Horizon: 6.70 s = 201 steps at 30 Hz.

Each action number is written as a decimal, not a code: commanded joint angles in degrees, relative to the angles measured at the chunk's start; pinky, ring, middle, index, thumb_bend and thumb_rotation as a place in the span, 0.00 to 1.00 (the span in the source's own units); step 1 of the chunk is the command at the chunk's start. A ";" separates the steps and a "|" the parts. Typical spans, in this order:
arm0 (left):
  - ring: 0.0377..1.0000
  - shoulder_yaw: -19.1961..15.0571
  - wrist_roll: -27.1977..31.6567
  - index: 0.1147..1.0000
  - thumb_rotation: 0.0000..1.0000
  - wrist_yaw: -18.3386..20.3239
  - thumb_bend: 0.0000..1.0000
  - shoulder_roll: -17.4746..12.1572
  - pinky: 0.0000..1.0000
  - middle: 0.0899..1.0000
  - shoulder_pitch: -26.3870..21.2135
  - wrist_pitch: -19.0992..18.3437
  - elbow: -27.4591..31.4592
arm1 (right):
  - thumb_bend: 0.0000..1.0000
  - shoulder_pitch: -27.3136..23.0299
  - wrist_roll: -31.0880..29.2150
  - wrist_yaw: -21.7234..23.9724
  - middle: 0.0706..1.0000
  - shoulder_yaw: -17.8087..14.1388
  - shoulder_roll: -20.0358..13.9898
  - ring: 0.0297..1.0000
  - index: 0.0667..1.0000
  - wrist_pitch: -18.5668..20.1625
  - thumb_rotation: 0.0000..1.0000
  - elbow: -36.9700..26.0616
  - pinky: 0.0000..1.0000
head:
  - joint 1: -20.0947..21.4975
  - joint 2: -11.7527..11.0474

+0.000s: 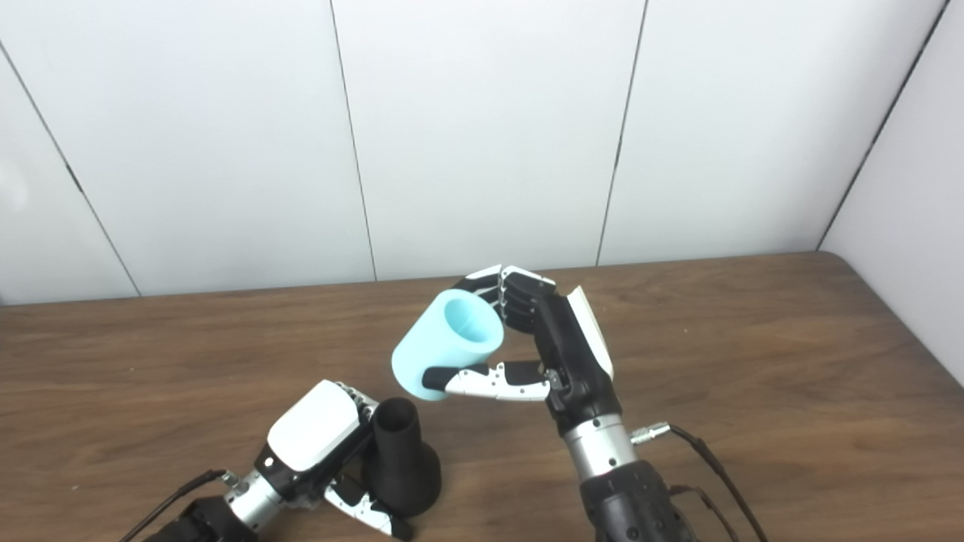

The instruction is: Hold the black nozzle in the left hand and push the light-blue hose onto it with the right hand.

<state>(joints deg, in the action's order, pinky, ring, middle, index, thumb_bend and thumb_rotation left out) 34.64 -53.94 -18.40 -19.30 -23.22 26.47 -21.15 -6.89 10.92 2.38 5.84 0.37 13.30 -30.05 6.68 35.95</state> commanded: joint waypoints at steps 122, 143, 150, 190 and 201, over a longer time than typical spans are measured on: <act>0.12 2.70 1.50 0.42 0.04 4.71 0.52 2.53 0.10 0.15 9.15 -0.66 -4.78 | 0.52 -3.82 14.94 -1.99 0.41 3.51 -3.32 0.33 0.50 -15.83 0.00 9.30 0.29 | -0.16 0.53; 0.12 2.57 1.78 0.42 0.04 5.64 0.52 2.63 0.10 0.15 8.72 -0.97 -4.92 | 0.52 -3.49 11.52 5.35 0.41 4.36 -4.77 0.23 0.50 -9.03 0.00 5.37 0.18 | 0.14 1.98; 0.12 2.67 1.72 0.42 0.04 5.99 0.52 2.70 0.11 0.16 8.54 -1.02 -4.86 | 0.52 -3.74 12.91 6.49 0.41 4.88 -5.49 0.19 0.50 -7.36 0.00 4.85 0.15 | 0.12 1.95; 0.13 3.03 1.21 0.42 0.04 6.74 0.52 3.21 0.11 0.17 8.71 -2.18 -4.46 | 0.53 -9.27 32.88 14.58 0.43 11.57 -8.56 0.09 0.44 -4.97 0.00 1.45 0.07 | -0.05 1.74; 0.13 2.77 1.63 0.42 0.04 6.94 0.52 3.15 0.11 0.16 9.08 -2.20 -4.08 | 0.51 -8.56 32.31 16.91 0.15 10.00 -8.64 0.10 0.45 -3.08 0.12 1.49 0.07 | 0.01 1.63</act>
<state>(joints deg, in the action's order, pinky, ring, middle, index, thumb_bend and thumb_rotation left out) 33.48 -51.55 -13.03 -18.79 -22.67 24.58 -19.92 -14.82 43.34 18.31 16.30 -7.60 9.82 -27.80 6.68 37.53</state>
